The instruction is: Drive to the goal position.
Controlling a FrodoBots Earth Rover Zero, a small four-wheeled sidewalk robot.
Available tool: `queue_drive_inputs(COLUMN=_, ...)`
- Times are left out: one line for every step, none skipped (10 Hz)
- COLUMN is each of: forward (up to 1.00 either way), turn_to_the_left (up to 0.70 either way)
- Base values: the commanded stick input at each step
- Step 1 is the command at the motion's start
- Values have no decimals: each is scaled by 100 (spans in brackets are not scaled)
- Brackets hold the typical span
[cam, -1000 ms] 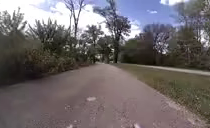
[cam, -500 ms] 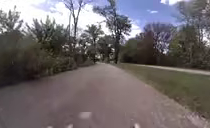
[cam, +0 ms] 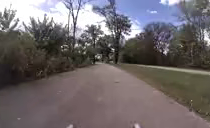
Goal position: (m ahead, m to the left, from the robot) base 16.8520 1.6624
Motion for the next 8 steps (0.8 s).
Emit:
queue_drive_inputs(forward=100, turn_to_the_left=40)
queue_drive_inputs(forward=100, turn_to_the_left=19)
queue_drive_inputs(forward=100, turn_to_the_left=0)
queue_drive_inputs(forward=100, turn_to_the_left=0)
queue_drive_inputs(forward=100, turn_to_the_left=0)
queue_drive_inputs(forward=100, turn_to_the_left=0)
queue_drive_inputs(forward=100, turn_to_the_left=0)
queue_drive_inputs(forward=100, turn_to_the_left=0)
